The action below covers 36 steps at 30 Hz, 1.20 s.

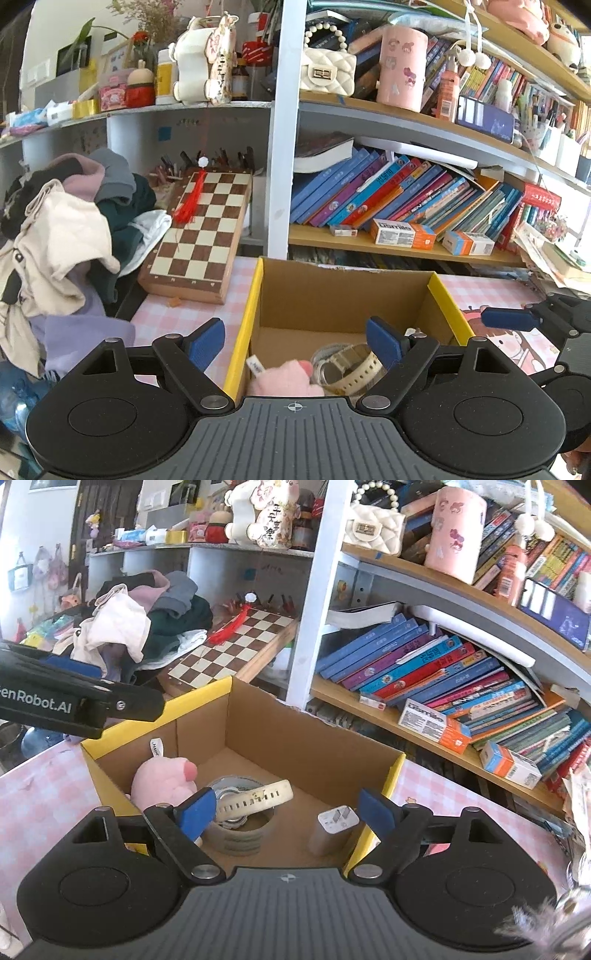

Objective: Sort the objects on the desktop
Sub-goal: 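Raise both tools out of the box and back toward the table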

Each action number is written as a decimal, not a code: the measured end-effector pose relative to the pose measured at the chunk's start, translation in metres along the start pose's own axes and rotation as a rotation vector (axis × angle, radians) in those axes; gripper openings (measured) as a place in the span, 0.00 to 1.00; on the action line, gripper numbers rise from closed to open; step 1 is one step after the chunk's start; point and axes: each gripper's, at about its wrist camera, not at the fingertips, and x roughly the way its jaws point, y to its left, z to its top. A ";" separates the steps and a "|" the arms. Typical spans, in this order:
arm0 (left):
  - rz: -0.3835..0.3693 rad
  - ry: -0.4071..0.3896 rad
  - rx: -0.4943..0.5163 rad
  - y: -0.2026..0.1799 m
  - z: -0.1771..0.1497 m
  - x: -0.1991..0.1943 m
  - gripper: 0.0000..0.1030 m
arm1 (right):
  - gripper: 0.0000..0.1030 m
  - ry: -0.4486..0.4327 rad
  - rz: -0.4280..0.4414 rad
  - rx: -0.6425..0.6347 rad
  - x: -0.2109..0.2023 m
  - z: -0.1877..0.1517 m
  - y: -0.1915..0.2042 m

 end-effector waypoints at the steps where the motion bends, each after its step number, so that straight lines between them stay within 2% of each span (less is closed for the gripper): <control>1: -0.004 -0.001 -0.004 0.001 -0.002 -0.003 0.84 | 0.83 0.001 -0.006 0.004 -0.003 -0.002 0.002; 12: -0.022 -0.021 0.000 0.016 -0.023 -0.043 0.84 | 0.83 0.000 -0.088 0.091 -0.036 -0.021 0.024; 30: -0.035 0.021 -0.023 0.053 -0.073 -0.101 0.84 | 0.87 0.022 -0.225 0.211 -0.099 -0.061 0.076; 36: -0.010 0.029 -0.032 0.062 -0.090 -0.114 0.89 | 0.88 0.046 -0.263 0.253 -0.112 -0.078 0.087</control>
